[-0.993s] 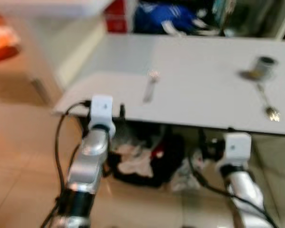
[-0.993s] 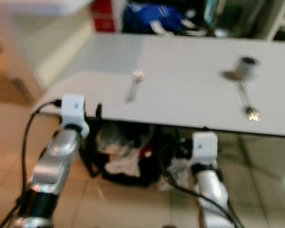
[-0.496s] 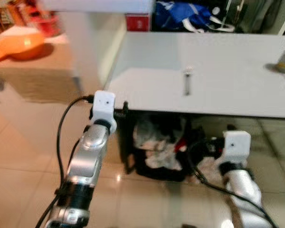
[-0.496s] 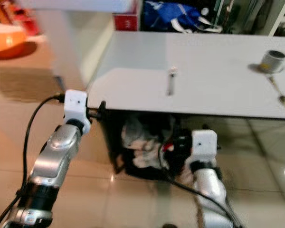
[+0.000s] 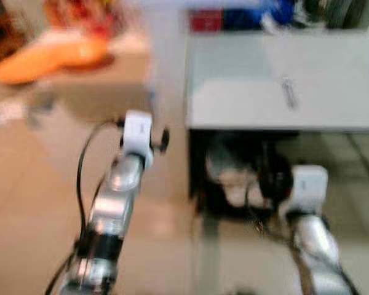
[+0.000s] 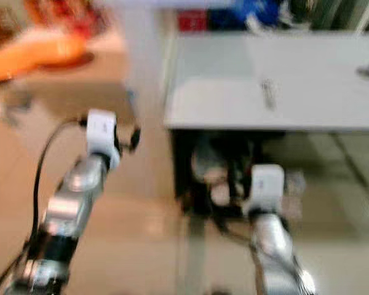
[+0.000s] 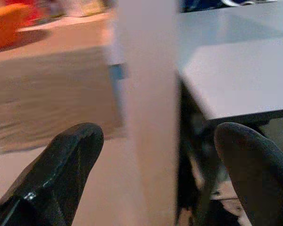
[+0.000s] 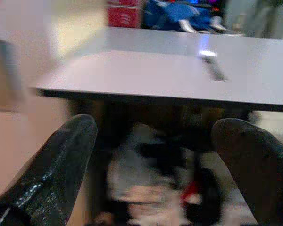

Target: Setting the table

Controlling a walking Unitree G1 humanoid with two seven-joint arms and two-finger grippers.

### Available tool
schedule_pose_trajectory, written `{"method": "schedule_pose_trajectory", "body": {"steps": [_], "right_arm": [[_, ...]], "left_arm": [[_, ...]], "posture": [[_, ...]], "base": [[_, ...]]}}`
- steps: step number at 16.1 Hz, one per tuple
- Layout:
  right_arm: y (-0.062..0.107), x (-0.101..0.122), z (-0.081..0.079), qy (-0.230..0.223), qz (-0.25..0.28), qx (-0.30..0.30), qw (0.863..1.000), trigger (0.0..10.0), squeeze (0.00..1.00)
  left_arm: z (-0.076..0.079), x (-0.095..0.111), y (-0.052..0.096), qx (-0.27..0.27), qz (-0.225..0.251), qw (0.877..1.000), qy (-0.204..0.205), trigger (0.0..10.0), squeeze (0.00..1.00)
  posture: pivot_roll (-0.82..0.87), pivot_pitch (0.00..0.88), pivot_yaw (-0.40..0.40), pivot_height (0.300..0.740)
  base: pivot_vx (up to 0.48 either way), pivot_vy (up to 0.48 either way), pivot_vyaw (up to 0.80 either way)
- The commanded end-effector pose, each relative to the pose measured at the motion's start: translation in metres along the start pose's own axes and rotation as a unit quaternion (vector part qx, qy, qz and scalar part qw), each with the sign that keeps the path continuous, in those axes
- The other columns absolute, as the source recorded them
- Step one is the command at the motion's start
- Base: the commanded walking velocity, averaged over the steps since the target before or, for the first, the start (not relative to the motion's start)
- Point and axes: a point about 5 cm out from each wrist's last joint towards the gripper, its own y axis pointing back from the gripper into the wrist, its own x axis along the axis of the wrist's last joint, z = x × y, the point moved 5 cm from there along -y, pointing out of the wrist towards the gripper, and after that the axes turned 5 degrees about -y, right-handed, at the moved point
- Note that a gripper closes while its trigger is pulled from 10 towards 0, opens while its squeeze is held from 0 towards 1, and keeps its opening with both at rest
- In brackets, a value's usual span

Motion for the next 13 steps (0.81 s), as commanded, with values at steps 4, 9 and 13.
{"method": "schedule_pose_trajectory", "body": {"steps": [4, 9, 13], "right_arm": [[-0.002, 0.005, -0.001, -0.002, 0.008, 0.005, 1.0, 10.0, 0.0], [-0.009, 0.006, 0.005, -0.015, 0.009, -0.013, 1.0, 10.0, 0.0], [-0.012, 0.007, 0.004, -0.008, 0.01, -0.005, 1.0, 10.0, 1.0]], "left_arm": [[-0.004, 0.002, -0.003, 0.007, 0.003, 1.0, 0.003, 10.0, 0.0], [-0.009, 0.005, -0.002, 0.014, 0.01, 1.0, -0.002, 10.0, 0.0], [-0.019, 0.01, -0.002, 0.042, 0.027, 0.998, -0.022, 10.0, 0.0]], "posture": [[-0.18, 0.012, 0.056, 0.727], [-0.16, 0.018, 0.049, 0.727], [-0.15, 0.012, 0.044, 0.727]], "base": [[0.0, 0.48, 0.0], [0.0, 0.48, 0.0], [0.0, 0.24, 0.0]]}}
